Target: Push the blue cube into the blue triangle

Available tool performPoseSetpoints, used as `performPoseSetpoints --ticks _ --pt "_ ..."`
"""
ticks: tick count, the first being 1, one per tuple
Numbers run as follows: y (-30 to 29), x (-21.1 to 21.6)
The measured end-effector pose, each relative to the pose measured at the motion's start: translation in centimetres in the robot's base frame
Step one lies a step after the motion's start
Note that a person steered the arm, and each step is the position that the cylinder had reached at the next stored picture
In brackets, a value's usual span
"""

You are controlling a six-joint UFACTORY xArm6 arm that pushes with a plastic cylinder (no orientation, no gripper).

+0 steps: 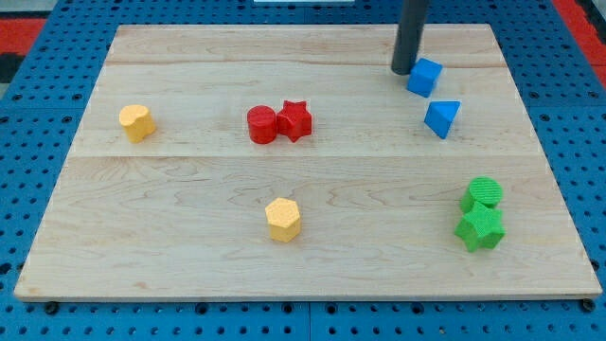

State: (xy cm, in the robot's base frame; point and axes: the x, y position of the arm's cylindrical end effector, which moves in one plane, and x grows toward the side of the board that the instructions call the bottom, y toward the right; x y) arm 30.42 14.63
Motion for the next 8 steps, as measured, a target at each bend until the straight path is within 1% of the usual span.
performPoseSetpoints --ticks 1,2,3,4,5,7,8 --pt "0.7 0.2" --pt "1.6 -2.5" --pt "4.5 -1.0" --pt "2.7 2.0" --pt "2.7 1.8" --pt "0.2 6.9" --pt "0.2 7.0"
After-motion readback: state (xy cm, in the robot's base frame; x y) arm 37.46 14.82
